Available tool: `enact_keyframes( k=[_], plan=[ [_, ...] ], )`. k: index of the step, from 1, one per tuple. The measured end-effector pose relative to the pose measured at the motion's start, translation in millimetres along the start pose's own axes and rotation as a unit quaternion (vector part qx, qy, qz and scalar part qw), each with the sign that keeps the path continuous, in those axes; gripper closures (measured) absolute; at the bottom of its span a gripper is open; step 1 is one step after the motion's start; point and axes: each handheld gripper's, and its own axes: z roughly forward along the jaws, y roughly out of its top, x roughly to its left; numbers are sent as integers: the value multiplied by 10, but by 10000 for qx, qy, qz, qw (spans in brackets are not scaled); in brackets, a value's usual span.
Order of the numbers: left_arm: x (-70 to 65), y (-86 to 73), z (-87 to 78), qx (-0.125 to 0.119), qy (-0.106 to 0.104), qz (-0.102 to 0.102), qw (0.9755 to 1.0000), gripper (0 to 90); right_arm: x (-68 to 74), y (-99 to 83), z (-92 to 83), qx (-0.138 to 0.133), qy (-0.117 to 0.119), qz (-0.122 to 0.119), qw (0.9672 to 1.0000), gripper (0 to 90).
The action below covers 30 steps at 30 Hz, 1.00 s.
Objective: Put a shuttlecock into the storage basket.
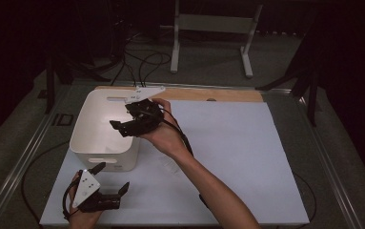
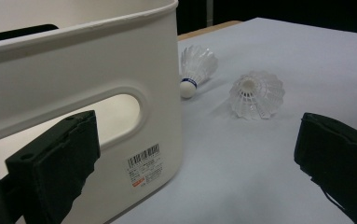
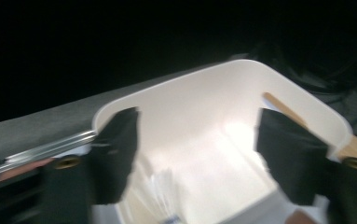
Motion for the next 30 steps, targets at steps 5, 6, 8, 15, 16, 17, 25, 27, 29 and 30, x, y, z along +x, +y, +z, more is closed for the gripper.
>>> enact_keyframes(
  k=[5, 6, 8, 15, 16, 17, 25, 27, 29, 30],
  plan=[
    [0, 1, 0, 2, 8, 18, 10000, 8, -31, -21, -25, 70, -91, 53, 9999, 197],
    [0, 1, 0, 2, 8, 18, 10000, 8, -31, -21, -25, 70, -91, 53, 9999, 197],
    [0, 1, 1, 4, 10, 18, 10000, 8, -39, -33, -27, 76, -141, 44, 9999, 150],
    [4, 0, -5, -16, 16, 4, 10000, 8, -45, -41, -52, 55, -151, 131, 9998, 124],
    [4, 1, -5, -18, 17, 7, 10000, 8, -49, -48, -51, 65, -167, 114, 9998, 111],
    [4, 2, -5, -17, 17, 9, 10000, 8, -51, -50, -52, 67, -165, 116, 9998, 106],
    [5, -2, -6, -19, 12, -4, 10000, 8, -83, -65, -78, 41, -226, 172, 9996, 97],
    [2, -2, -3, -22, 7, -12, 10000, 8, -94, -68, -87, 45, -248, 153, 9996, 97],
    [1, 0, 2, -11, 8, -6, 10000, 8, -103, -75, -91, 31, -248, 171, 9995, 97],
    [0, 0, 4, -7, 11, 3, 10000, 8, -108, -80, -91, 21, -265, 161, 9995, 92]
  ],
)
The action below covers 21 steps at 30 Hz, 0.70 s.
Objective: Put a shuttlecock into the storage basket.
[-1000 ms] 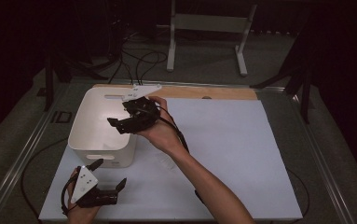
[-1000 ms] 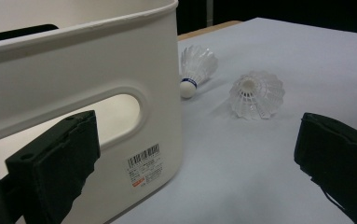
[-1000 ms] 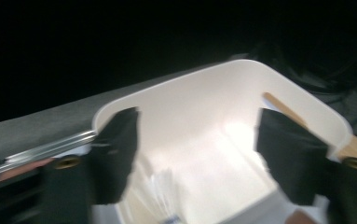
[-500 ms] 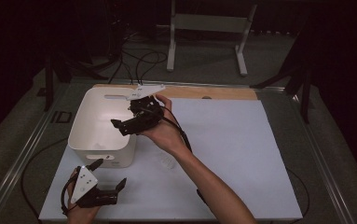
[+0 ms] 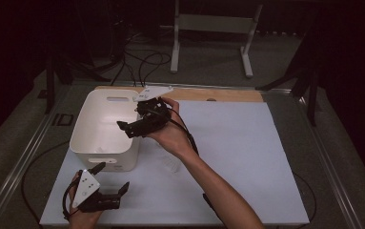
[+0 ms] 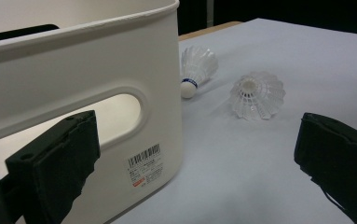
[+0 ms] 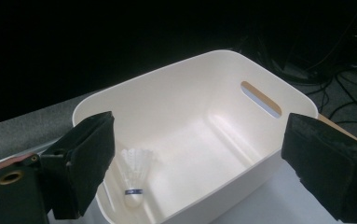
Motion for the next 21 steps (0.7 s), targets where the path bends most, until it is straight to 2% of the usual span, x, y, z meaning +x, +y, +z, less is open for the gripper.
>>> enact_keyframes(
  k=[7, 21],
  plan=[
    [5, -1, 0, 2, -8, -10, 10000, 8, -69, -43, -31, -16, -106, 110, 9999, 92],
    [2, -1, 1, -4, -10, -5, 10000, 8, -145, -134, -122, 56, -238, 89, 9997, 92]
  ],
)
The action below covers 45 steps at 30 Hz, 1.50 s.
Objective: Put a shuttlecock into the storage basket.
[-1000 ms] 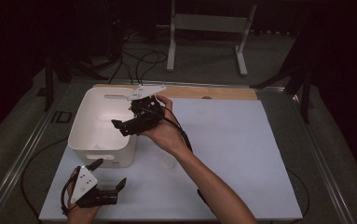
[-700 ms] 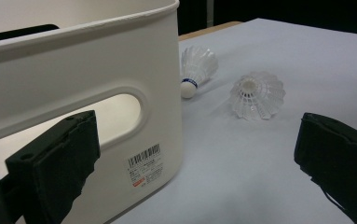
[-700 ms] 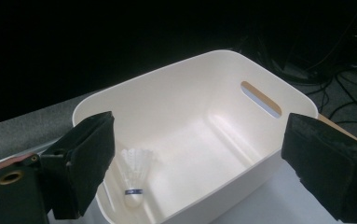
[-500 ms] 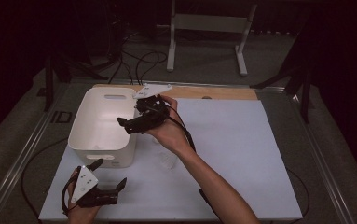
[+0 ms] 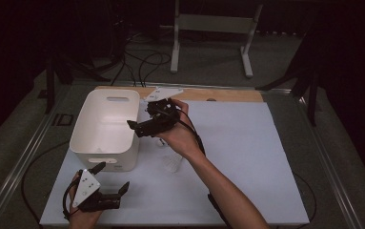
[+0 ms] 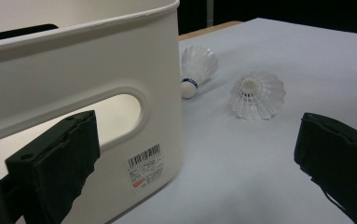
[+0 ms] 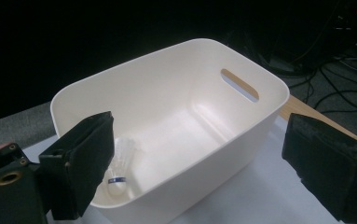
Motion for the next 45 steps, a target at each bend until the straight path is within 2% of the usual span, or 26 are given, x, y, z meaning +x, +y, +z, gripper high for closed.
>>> enact_keyframes(
  k=[23, 45],
  plan=[
    [1, 0, -4, -7, 17, -16, 10000, 8, -130, -184, -102, 99, -217, 44, 9997, 92],
    [-3, -1, 3, -16, 20, -24, 10000, 8, -267, -431, -134, 329, -425, 196, 9984, 92]
  ],
)
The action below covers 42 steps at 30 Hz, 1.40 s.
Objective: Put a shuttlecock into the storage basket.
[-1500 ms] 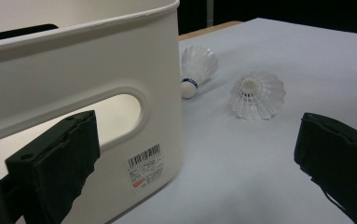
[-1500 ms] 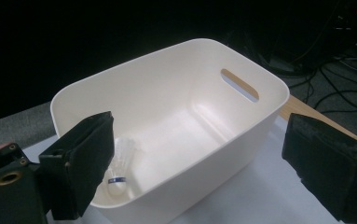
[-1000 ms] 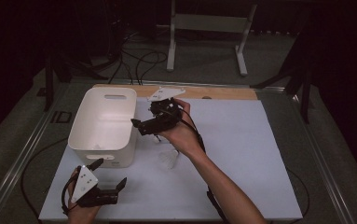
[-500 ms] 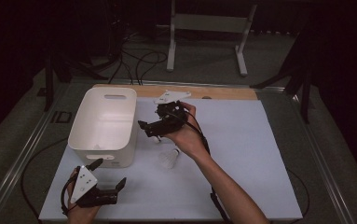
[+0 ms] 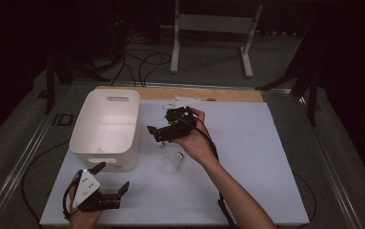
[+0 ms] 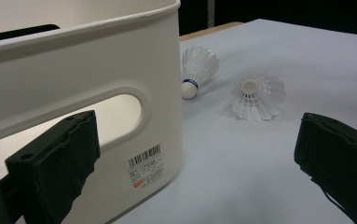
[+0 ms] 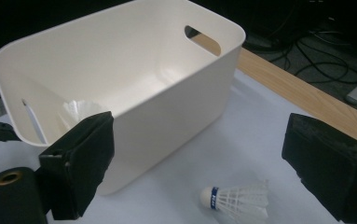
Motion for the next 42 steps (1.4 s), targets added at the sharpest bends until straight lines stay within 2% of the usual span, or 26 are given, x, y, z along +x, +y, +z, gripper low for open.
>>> enact_keyframes(
  k=[17, 42],
  plan=[
    [-3, 0, -3, 5, 12, 10, 10000, 8, -53, -144, -12, 112, -69, 121, 9998, 92],
    [-4, 0, -6, 13, 3, 14, 10000, 8, -75, -311, -30, 216, -169, 159, 9995, 93]
  ],
)
